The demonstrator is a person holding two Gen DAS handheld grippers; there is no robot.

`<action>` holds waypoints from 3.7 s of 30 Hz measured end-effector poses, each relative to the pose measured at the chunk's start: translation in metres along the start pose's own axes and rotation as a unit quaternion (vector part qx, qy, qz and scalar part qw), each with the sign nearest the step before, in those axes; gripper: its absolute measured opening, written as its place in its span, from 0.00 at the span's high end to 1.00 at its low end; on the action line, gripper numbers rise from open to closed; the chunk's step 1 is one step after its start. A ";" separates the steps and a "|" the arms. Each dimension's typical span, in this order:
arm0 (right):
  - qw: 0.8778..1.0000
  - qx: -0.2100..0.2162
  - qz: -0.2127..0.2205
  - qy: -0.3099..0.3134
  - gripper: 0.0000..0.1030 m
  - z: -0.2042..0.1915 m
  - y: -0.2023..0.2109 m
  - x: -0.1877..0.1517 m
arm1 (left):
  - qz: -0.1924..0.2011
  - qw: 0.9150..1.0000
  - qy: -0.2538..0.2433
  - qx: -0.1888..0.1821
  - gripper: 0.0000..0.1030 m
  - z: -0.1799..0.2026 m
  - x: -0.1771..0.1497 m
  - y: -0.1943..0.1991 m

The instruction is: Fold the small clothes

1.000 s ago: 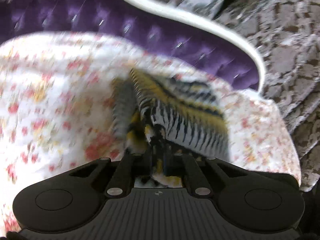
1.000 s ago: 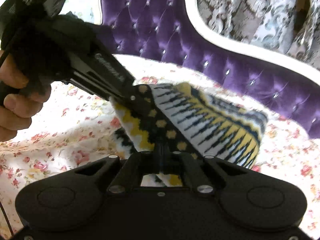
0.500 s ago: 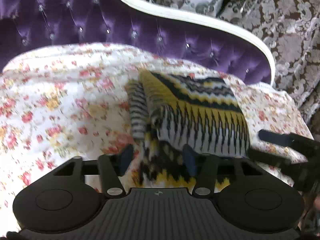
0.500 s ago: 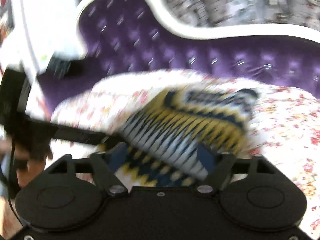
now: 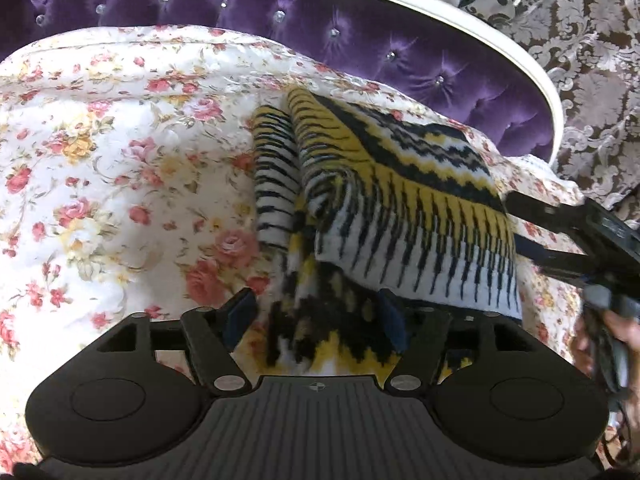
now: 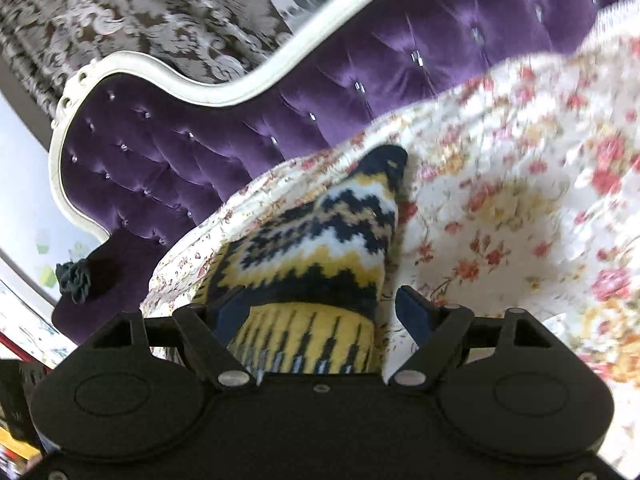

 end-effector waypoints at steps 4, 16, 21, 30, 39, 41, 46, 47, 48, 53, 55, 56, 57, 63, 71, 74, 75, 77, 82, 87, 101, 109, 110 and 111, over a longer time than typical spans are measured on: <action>0.998 0.035 -0.020 -0.042 0.20 0.018 -0.020 -0.004 | 0.010 1.000 -0.003 0.004 0.35 0.005 0.000 -0.002; 0.997 0.064 -0.016 -0.048 0.21 0.016 -0.026 -0.010 | 0.013 1.000 -0.002 -0.006 0.36 0.013 -0.005 0.002; 0.998 0.047 -0.026 -0.031 0.45 0.012 -0.029 -0.011 | -0.013 0.997 0.036 -0.062 0.74 0.014 -0.005 -0.005; 0.997 0.012 -0.074 0.001 0.51 -0.021 0.005 -0.021 | -0.046 0.990 0.043 -0.125 0.76 0.019 -0.031 0.026; 0.990 -0.023 -0.139 -0.016 0.50 -0.043 0.096 -0.097 | -0.090 0.981 -0.010 -0.172 0.76 0.036 -0.131 0.091; 0.988 -0.027 -0.149 -0.017 0.50 -0.048 0.116 -0.117 | -0.097 0.979 -0.022 -0.178 0.76 0.039 -0.155 0.106; 0.985 -0.029 -0.172 0.005 0.49 -0.067 0.154 -0.158 | -0.109 0.978 -0.031 -0.176 0.76 0.038 -0.202 0.134; 0.984 -0.030 -0.175 0.014 0.48 -0.072 0.159 -0.165 | -0.108 0.979 -0.039 -0.168 0.76 0.037 -0.210 0.138; 0.984 -0.033 -0.176 0.026 0.47 -0.076 0.163 -0.172 | -0.106 0.981 -0.046 -0.157 0.75 0.037 -0.217 0.142; 0.985 -0.059 -0.152 0.061 0.37 -0.087 0.177 -0.196 | -0.063 0.990 -0.079 -0.096 0.73 0.040 -0.230 0.160; 0.986 -0.068 -0.133 0.067 0.34 -0.090 0.185 -0.200 | -0.038 0.992 -0.088 -0.084 0.73 0.042 -0.229 0.173; 0.987 -0.072 -0.125 0.071 0.32 -0.092 0.190 -0.203 | -0.023 0.992 -0.097 -0.077 0.73 0.045 -0.226 0.180; 0.988 -0.074 -0.117 0.072 0.32 -0.094 0.194 -0.205 | -0.007 0.992 -0.108 -0.067 0.73 0.048 -0.224 0.187; 0.993 -0.075 -0.064 0.063 0.30 -0.097 0.225 -0.215 | 0.074 0.984 -0.151 -0.057 0.71 0.070 -0.207 0.206; 0.986 -0.136 -0.004 0.096 0.30 -0.099 0.239 -0.207 | 0.098 0.986 -0.132 -0.015 0.71 0.083 -0.185 0.156; 0.978 -0.168 0.011 0.122 0.30 -0.102 0.236 -0.202 | 0.076 0.989 -0.121 0.028 0.69 0.072 -0.189 0.131; 0.975 -0.179 0.017 0.133 0.30 -0.103 0.235 -0.200 | 0.070 0.990 -0.121 0.037 0.69 0.067 -0.193 0.125; 0.967 -0.201 0.026 0.157 0.30 -0.107 0.231 -0.197 | 0.079 0.989 -0.117 0.041 0.68 0.060 -0.203 0.125; 0.959 -0.212 0.034 0.184 0.30 -0.111 0.212 -0.193 | 0.100 0.986 -0.124 0.057 0.68 0.062 -0.217 0.134; 0.938 -0.267 -0.012 0.221 0.29 -0.100 0.165 -0.201 | 0.105 0.984 -0.127 0.067 0.68 0.067 -0.215 0.132; 0.924 -0.279 0.002 0.260 0.22 -0.115 0.178 -0.221 | 0.117 0.978 -0.137 0.104 0.55 0.072 -0.228 0.144; 0.934 -0.268 0.006 0.236 0.21 -0.124 0.204 -0.247 | 0.142 0.972 -0.122 0.142 0.39 0.073 -0.242 0.170; 0.935 -0.267 0.004 0.232 0.21 -0.125 0.206 -0.249 | 0.143 0.971 -0.121 0.150 0.37 0.074 -0.244 0.173; 0.937 -0.265 0.003 0.228 0.21 -0.125 0.209 -0.251 | 0.142 0.970 -0.120 0.157 0.36 0.074 -0.245 0.175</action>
Point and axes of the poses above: each gripper's, at about its wrist camera, not at the fingertips, and y roughly against the way its jaws point, z to its right, x to its top, the point moved 2 cm from there along -y, roughly the way its jaws point, and after that the axes turned 6 degrees about x, right-handed, at the moved point
